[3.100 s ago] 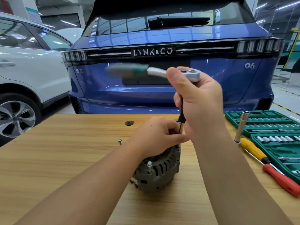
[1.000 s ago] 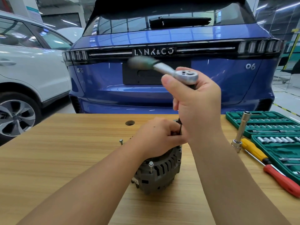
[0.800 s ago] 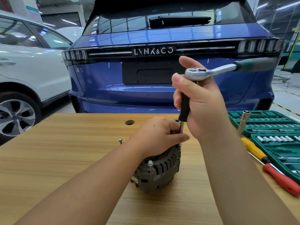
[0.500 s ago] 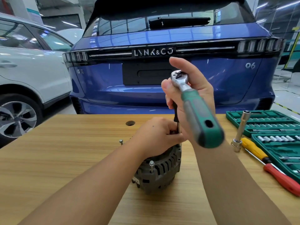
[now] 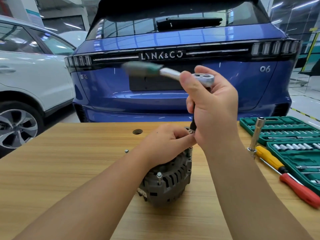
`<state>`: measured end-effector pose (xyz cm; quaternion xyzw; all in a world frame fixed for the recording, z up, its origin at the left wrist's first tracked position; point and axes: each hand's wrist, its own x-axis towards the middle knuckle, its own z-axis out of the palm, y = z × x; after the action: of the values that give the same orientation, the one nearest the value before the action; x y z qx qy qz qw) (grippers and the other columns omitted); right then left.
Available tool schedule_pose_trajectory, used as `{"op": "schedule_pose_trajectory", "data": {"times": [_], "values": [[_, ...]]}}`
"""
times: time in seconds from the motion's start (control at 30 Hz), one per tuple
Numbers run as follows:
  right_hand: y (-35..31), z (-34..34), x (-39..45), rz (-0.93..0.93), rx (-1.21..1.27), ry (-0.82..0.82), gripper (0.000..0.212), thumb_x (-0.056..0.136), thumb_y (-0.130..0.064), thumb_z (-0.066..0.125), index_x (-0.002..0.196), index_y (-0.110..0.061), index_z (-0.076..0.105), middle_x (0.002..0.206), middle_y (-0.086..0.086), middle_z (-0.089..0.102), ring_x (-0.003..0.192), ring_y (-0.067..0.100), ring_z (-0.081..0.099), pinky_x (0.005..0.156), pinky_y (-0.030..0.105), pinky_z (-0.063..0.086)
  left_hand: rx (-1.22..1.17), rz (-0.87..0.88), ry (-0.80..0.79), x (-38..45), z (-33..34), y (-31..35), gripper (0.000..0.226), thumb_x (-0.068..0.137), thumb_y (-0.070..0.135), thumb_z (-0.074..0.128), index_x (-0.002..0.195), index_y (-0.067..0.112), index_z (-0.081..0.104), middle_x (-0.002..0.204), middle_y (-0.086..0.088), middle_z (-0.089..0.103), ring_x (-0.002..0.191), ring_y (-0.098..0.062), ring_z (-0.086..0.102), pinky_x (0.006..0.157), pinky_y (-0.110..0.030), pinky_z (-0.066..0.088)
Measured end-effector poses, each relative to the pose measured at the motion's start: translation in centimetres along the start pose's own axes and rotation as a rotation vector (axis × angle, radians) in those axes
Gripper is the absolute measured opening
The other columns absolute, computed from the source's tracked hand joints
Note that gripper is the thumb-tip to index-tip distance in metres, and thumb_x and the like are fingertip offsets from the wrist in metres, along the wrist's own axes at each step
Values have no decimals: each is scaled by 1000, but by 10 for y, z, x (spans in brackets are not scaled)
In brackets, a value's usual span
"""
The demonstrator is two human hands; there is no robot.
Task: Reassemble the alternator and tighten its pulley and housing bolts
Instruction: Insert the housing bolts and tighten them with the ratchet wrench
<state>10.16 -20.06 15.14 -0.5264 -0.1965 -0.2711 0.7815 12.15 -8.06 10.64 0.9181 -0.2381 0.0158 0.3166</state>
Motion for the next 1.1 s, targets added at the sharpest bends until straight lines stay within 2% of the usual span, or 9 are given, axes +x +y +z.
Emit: {"op": "schedule_pose_trajectory", "data": {"times": [0.1, 0.3, 0.5, 0.57, 0.67, 0.77, 0.9, 0.97, 1.1], "values": [[-2, -10, 7, 72, 9, 58, 17, 88, -21, 74, 92, -12, 60, 60, -5, 48, 52, 11, 41, 49, 24, 39, -34, -13, -13, -1, -1, 0, 46, 99, 71, 39, 88, 40, 72, 86, 18, 69, 83, 8, 58, 66, -30, 44], [5, -9, 6, 43, 121, -196, 28, 92, -13, 67, 117, -24, 62, 75, -5, 52, 59, 13, 48, 56, 25, 44, -222, -45, -16, -6, -7, 2, 41, 87, 72, 34, 83, 55, 71, 87, 28, 70, 82, 11, 61, 78, -31, 41], [10, 3, 2, -148, 57, -235, 43, 94, 8, 61, 117, -28, 63, 75, -8, 56, 59, 7, 51, 55, 18, 48, -176, -26, -18, -5, -2, 1, 6, 94, 44, 69, 91, 46, 74, 93, 23, 74, 85, 7, 67, 82, -25, 52], [10, 3, 1, -108, 78, -284, 47, 95, 13, 54, 119, -26, 63, 75, 5, 52, 59, 13, 49, 54, 20, 45, -114, -18, -34, -4, -1, -1, 30, 98, 34, 68, 84, 60, 65, 96, 22, 75, 77, 7, 64, 74, -22, 48], [5, -1, 3, 62, 221, -347, 55, 95, 12, 32, 121, -23, 66, 79, 22, 47, 58, 22, 44, 51, 24, 41, -126, -17, -23, -6, -2, -3, 41, 97, 24, 66, 63, 46, 67, 65, 35, 63, 63, 14, 57, 71, -24, 51], [4, -4, 3, 150, 350, -434, 47, 91, -9, 32, 125, -19, 62, 82, 15, 58, 60, 20, 54, 56, 25, 48, -157, -22, -28, -10, -1, -5, 43, 95, 14, 66, 57, 29, 54, 47, 23, 56, 51, 26, 49, 59, -5, 45], [3, 0, 1, 103, 200, -252, 39, 88, -31, 59, 126, -21, 56, 83, 2, 64, 64, 13, 55, 59, 22, 48, -163, 30, 1, -4, 1, 3, 11, 95, 31, 73, 84, 27, 74, 78, 11, 74, 76, 2, 68, 74, -24, 57], [3, 2, -1, 51, 70, -131, 41, 85, -32, 71, 121, -18, 57, 71, -7, 61, 60, 9, 50, 56, 21, 45, -87, 22, -9, -3, -1, 4, 14, 94, 43, 69, 86, 33, 74, 78, 21, 71, 73, 3, 65, 59, -11, 49], [1, 0, 2, 48, -89, 29, 28, 81, -31, 79, 90, -8, 66, 60, -5, 48, 54, 13, 40, 49, 24, 38, -15, -4, -36, 0, 0, 1, 21, 92, 54, 63, 99, 38, 74, 89, 15, 71, 81, -2, 65, 66, -23, 54]]}}
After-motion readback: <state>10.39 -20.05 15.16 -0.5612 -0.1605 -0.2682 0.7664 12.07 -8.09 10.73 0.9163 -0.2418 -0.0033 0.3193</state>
